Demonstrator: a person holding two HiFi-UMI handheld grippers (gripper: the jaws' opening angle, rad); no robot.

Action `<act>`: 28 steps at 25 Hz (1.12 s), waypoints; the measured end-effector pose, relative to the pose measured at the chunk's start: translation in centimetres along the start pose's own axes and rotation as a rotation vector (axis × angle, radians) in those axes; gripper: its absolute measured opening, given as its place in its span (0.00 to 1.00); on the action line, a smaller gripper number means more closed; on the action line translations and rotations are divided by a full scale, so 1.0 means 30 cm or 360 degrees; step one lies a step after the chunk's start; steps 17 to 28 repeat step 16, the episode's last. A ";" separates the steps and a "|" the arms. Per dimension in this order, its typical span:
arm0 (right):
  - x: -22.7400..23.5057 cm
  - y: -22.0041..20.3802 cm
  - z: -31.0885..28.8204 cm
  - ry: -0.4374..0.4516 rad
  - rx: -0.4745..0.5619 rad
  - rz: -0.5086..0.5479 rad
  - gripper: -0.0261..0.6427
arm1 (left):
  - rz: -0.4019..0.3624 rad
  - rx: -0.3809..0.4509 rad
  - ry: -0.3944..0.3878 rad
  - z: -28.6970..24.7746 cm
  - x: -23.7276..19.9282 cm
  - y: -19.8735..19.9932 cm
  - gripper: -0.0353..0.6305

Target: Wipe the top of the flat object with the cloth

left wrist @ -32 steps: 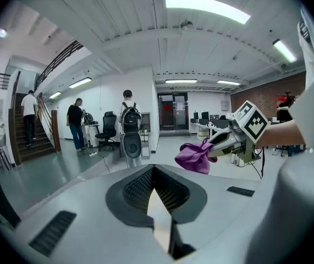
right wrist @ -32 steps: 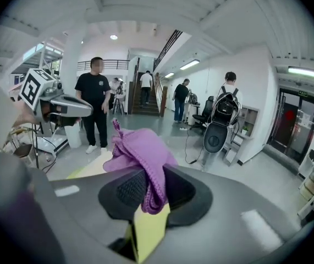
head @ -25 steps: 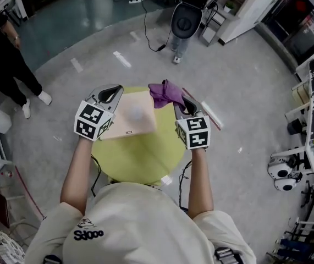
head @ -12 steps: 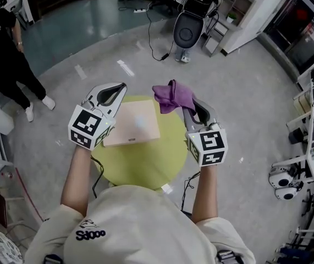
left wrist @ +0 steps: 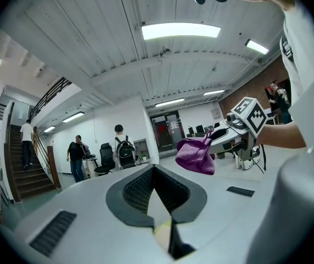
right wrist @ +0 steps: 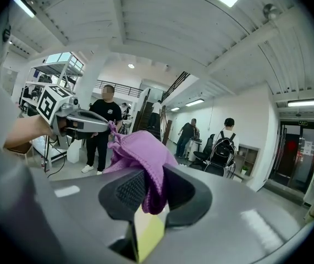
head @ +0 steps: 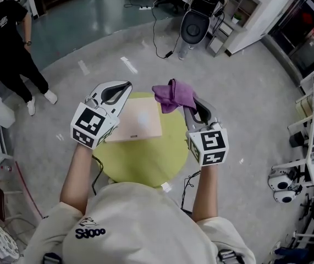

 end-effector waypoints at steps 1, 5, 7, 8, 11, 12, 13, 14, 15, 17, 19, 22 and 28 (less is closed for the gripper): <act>0.000 -0.001 0.001 -0.0001 0.0000 -0.0001 0.16 | 0.0000 0.0003 -0.0002 0.002 0.001 0.002 0.06; -0.002 0.005 -0.001 -0.0008 0.0009 -0.0012 0.16 | 0.0001 0.0012 -0.0013 0.007 0.005 0.009 0.06; 0.000 -0.006 -0.003 -0.0003 -0.0003 -0.0011 0.16 | 0.0003 0.0005 -0.0019 0.007 0.007 0.006 0.06; -0.001 -0.009 -0.004 0.0000 -0.0007 -0.0012 0.16 | 0.0005 0.0000 -0.0021 0.006 0.009 0.003 0.06; -0.004 -0.017 -0.005 -0.0001 -0.0013 -0.0013 0.16 | 0.0023 -0.0012 -0.0030 0.006 0.017 -0.012 0.06; -0.003 -0.023 -0.006 -0.0001 -0.0016 -0.0013 0.16 | 0.0029 -0.0015 -0.0035 0.006 0.021 -0.018 0.06; -0.004 -0.029 -0.006 0.0000 -0.0018 -0.0014 0.16 | 0.0036 -0.0018 -0.0040 0.007 0.025 -0.025 0.06; -0.006 -0.035 -0.006 0.0001 -0.0020 -0.0016 0.16 | 0.0042 -0.0021 -0.0044 0.009 0.029 -0.032 0.06; -0.008 -0.041 -0.005 0.0001 -0.0021 -0.0018 0.16 | 0.0050 -0.0025 -0.0049 0.010 0.034 -0.040 0.06; -0.010 -0.047 -0.004 0.0002 -0.0022 -0.0020 0.16 | 0.0057 -0.0028 -0.0054 0.012 0.039 -0.047 0.06; -0.010 -0.047 -0.004 0.0002 -0.0022 -0.0020 0.16 | 0.0057 -0.0028 -0.0054 0.012 0.039 -0.047 0.06; -0.010 -0.047 -0.004 0.0002 -0.0022 -0.0020 0.16 | 0.0057 -0.0028 -0.0054 0.012 0.039 -0.047 0.06; -0.010 -0.047 -0.004 0.0002 -0.0022 -0.0020 0.16 | 0.0057 -0.0028 -0.0054 0.012 0.039 -0.047 0.06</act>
Point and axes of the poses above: the fingertips, and each gripper's own axes: z backward along the fingers, x to its right, y out of its top, the point moved 5 cm from there along z, backward along the fingers, and after that the axes turned 14 degrees about y, right-handed, at the moved point
